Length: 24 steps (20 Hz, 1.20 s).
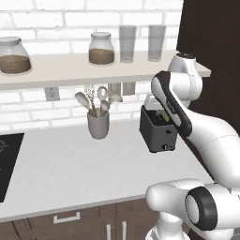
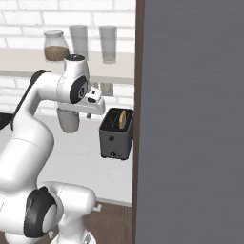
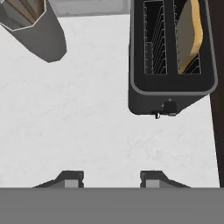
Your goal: Start the toaster. Once the lever pops up, take the bread to the plate on the dining counter.
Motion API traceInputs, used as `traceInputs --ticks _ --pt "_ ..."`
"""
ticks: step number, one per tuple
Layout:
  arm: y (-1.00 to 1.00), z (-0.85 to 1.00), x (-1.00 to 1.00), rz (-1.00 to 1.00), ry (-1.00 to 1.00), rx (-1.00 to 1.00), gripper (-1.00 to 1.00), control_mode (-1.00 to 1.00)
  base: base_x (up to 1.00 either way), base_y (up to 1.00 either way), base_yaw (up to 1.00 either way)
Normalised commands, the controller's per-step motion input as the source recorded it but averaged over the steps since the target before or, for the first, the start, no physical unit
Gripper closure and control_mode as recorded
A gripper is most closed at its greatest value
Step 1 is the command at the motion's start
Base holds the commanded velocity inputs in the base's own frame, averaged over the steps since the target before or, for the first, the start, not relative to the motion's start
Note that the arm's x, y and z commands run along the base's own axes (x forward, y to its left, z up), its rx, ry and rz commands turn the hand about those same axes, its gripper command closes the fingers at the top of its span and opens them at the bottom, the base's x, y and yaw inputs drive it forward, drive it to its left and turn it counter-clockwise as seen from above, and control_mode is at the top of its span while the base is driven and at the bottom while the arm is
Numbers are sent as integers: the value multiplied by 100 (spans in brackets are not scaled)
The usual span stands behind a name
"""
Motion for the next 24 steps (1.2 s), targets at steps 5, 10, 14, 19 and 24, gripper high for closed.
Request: traceInputs --ticks 5,10,14,19,24 --pt "-8 -8 -4 4 -6 0 -100 -100 0 0 0" --pt "-25 -18 0 -1 -8 0 -100 -100 0 0 0" --pt "-23 -21 0 -10 -1 0 -100 -100 0 0 0" --pt "-27 -27 0 -12 0 0 -100 -100 0 0 0" --pt "-27 -32 2 -6 0 0 100 -100 0 0 0"
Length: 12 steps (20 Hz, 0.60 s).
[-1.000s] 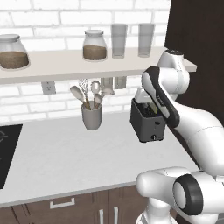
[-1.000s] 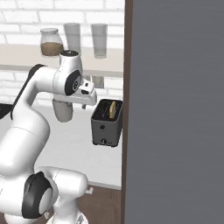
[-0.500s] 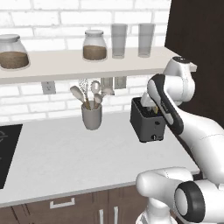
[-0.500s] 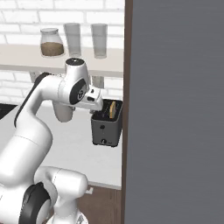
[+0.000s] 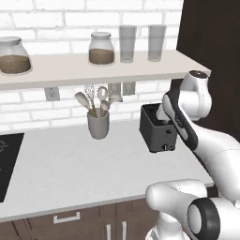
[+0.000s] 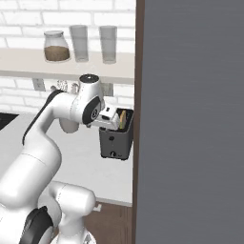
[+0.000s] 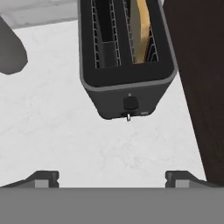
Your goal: Start the toaster. Once the lever pops up, take the bread to the plate on the dining counter.
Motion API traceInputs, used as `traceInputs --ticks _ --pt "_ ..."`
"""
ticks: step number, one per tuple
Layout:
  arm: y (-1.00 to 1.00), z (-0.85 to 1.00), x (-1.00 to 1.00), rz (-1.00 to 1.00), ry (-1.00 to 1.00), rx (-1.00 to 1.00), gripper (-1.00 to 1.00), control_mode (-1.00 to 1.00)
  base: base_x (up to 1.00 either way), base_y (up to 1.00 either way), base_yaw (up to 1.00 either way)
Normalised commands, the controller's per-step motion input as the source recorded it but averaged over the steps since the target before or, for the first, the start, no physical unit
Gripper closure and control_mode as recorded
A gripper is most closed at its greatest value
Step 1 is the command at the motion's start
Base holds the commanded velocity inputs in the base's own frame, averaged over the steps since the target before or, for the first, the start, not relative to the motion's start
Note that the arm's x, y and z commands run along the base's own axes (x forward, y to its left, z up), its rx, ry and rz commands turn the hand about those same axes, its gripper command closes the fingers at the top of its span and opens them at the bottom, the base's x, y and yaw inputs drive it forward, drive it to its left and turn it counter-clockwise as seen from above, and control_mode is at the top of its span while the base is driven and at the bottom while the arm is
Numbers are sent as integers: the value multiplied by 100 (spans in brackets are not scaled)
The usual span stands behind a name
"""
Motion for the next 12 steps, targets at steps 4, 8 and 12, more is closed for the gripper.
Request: traceInputs --ticks 4,8,12 --pt "-23 -37 4 0 0 0 100 -100 0 0 0" --pt "-3 -21 0 0 0 0 100 -100 0 0 0" --pt "-4 0 1 0 0 0 100 -100 0 0 0"
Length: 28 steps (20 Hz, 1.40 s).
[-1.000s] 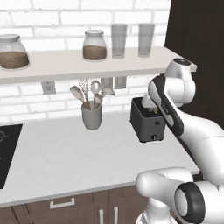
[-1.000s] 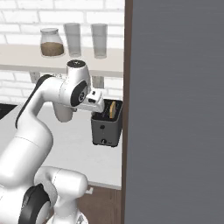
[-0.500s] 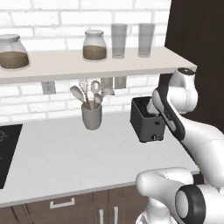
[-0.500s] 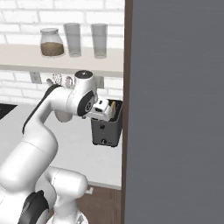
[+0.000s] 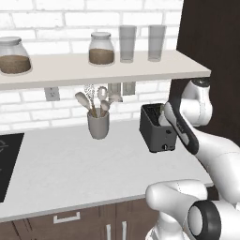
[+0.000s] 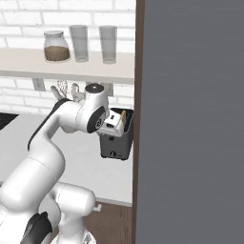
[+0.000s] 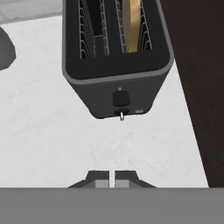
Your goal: Start the toaster. Once the lever pops up, take the bread to the plate on the dining counter.
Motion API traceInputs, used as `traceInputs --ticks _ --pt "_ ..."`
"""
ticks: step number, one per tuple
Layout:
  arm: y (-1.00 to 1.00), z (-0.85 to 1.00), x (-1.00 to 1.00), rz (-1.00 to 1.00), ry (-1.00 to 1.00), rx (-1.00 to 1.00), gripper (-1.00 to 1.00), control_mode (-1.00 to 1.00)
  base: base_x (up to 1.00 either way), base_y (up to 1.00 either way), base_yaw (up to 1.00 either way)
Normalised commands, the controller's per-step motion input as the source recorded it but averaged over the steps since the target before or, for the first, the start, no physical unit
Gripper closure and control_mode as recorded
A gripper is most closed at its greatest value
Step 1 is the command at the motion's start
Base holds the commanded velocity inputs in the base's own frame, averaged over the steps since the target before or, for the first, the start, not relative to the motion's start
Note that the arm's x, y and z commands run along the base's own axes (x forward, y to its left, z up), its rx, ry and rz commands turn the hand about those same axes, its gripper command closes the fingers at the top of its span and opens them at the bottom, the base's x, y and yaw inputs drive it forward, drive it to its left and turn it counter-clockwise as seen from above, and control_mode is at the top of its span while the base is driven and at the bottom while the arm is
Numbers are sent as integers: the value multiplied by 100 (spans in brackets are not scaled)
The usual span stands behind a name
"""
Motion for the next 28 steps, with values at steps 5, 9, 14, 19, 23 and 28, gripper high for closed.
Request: traceInputs --ticks 5,9,14,19,23,28 --pt "0 -10 21 0 -6 -1 100 -100 0 0 0" --pt "0 -28 26 0 -12 -6 100 -100 0 0 0" --pt "-3 -28 27 0 -5 -6 100 -100 0 0 0" --pt "-8 -13 16 0 0 -2 100 -100 0 0 0" --pt "-9 -3 6 0 0 0 100 -100 0 0 0" --pt "-6 -7 10 0 0 0 100 -100 0 0 0"
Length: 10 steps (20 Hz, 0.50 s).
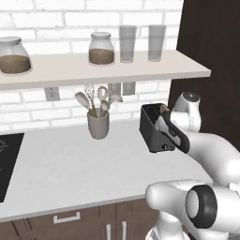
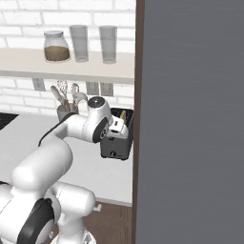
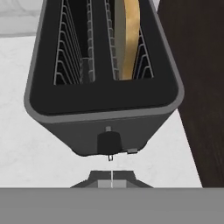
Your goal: Start the toaster. Once the lever pops up, take the bread to the plate on the dining counter.
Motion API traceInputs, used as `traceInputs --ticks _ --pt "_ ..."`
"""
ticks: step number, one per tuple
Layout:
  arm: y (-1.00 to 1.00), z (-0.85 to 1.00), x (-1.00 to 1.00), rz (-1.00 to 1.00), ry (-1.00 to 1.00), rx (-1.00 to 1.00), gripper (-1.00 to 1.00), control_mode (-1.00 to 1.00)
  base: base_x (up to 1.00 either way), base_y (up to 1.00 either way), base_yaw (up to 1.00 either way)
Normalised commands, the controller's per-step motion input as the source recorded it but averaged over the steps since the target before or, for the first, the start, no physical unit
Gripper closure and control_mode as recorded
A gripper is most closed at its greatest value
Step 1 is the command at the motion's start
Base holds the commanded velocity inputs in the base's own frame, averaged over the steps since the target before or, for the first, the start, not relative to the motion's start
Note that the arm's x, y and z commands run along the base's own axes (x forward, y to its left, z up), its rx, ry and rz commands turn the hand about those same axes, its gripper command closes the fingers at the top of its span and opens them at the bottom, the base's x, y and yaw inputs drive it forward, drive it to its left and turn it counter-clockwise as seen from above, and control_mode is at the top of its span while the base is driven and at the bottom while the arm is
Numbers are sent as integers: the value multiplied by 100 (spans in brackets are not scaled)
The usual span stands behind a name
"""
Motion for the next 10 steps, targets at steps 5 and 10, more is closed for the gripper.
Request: traceInputs --ticks 5,10 --pt "0 -13 25 0 0 0 100 -100 0 0 0" --pt "0 -23 16 1 0 0 100 -100 0 0 0"
